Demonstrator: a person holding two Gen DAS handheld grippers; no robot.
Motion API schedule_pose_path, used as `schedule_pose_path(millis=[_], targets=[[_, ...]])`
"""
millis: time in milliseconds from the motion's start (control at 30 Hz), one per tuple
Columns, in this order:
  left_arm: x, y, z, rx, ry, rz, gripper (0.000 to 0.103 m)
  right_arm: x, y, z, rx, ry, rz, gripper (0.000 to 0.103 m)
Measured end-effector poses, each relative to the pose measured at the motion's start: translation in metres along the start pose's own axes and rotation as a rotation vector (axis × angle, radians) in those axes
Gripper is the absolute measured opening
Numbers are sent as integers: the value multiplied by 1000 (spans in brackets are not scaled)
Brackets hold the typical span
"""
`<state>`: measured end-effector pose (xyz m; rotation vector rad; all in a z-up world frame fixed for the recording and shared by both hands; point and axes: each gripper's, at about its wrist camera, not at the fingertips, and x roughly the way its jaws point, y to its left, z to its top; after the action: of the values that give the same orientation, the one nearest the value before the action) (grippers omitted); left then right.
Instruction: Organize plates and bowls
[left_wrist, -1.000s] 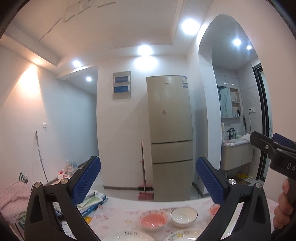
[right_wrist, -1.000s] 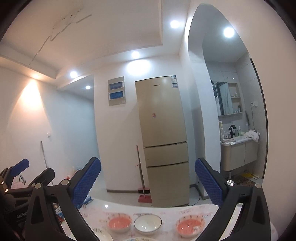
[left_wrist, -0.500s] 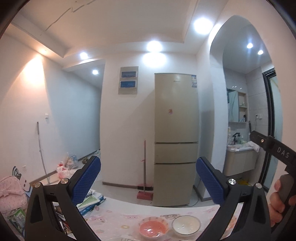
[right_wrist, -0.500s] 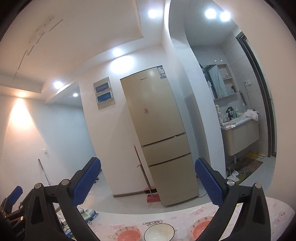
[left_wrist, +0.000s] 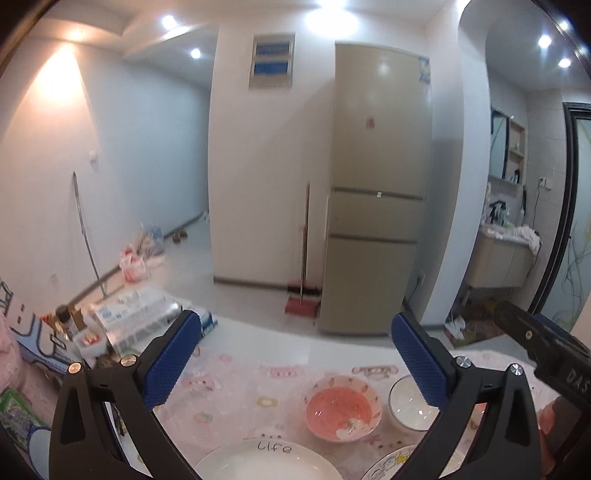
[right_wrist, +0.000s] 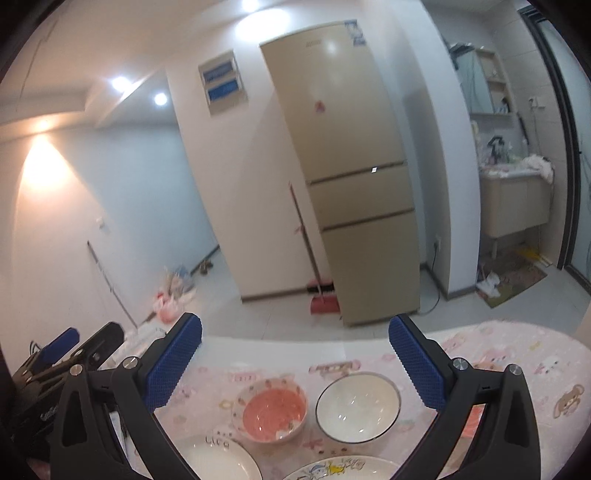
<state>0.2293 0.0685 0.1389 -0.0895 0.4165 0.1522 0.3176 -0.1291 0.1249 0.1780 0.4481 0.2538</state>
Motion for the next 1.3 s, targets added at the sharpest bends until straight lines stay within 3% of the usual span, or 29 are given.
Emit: schedule_pose_path(millis=[133, 367, 467, 533, 567, 667, 733, 800, 833, 933, 1067, 1300], targets=[[48, 10, -17, -30, 138, 32, 101, 41, -7, -17, 63, 89, 15, 95], [95, 1, -35, -35, 297, -51, 96, 108, -6, -47, 5, 279, 14, 87], [111, 2, -43, -45, 348, -53, 94, 135, -13, -58, 50, 368, -4, 72], [121, 4, -48, -47, 382, -49, 80, 145, -18, -66, 67, 391, 4, 69], [127, 7, -51, -52, 398, -48, 79, 148, -20, -68, 67, 401, -2, 68], [139, 12, -58, -77, 447, -44, 65, 158, -25, -80, 66, 419, -22, 56], [147, 15, -64, -90, 493, -36, 44, 164, -27, -84, 66, 425, -27, 51], [157, 19, -71, -109, 542, -54, 36, 163, -22, -87, 30, 410, -7, 51], [159, 20, -73, -118, 551, -60, 36, 163, -19, -89, 13, 406, 3, 51], [163, 21, -78, -135, 561, -73, 36, 166, -10, -94, -21, 430, 25, 37], [168, 20, -81, -151, 576, -118, 36, 173, -11, -102, -23, 453, 2, 35], [178, 17, -92, -123, 625, -118, 36, 183, -6, -118, -54, 500, -34, 26]])
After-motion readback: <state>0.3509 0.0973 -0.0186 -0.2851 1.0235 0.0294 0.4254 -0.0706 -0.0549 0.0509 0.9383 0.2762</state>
